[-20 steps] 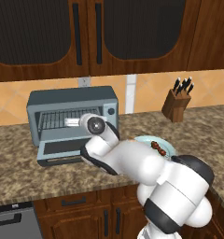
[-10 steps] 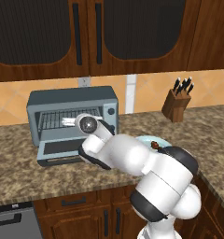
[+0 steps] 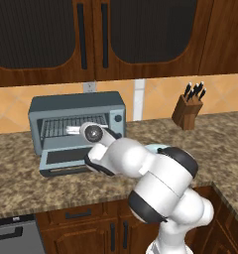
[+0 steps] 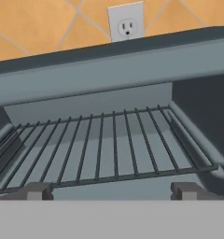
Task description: Pick up the kebab skewer and baguette bread, and place them inside the toaster oven. Close the toaster oven door and start by setting the timer.
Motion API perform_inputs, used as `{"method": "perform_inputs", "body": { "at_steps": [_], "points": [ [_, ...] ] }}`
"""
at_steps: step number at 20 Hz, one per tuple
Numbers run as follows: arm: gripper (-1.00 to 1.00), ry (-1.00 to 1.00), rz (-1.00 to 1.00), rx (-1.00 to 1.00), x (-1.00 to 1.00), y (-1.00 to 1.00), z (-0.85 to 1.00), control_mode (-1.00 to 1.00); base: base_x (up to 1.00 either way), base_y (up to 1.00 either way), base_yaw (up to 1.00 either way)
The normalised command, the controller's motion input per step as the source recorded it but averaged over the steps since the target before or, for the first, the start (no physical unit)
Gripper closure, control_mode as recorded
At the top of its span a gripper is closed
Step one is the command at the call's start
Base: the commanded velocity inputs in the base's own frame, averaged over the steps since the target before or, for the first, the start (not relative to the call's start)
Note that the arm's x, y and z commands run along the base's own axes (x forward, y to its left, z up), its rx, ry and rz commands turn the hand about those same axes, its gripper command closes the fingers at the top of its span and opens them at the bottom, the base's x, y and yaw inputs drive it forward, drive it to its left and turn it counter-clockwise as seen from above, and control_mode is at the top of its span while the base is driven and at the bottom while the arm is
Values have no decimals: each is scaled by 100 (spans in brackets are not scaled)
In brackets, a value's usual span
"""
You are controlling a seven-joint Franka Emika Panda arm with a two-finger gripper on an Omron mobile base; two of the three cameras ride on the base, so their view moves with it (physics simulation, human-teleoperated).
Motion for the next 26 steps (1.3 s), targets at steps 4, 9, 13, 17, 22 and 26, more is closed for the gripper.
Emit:
{"method": "perform_inputs", "body": {
  "at_steps": [4,9,13,17,22,26],
  "points": [
    [-100,0,0,0,18,0,0,-100,0,0,0],
    [-100,0,-3,-2,30,9,0,-100,0,0,0],
    [-100,0,-4,-12,11,18,0,-100,0,0,0],
    [-100,1,-3,-4,15,19,0,-100,0,0,0],
    [-100,0,-1,0,29,5,-1,-100,0,0,0],
    [-100,5,0,0,23,6,-5,-100,0,0,0]
  ]
}}
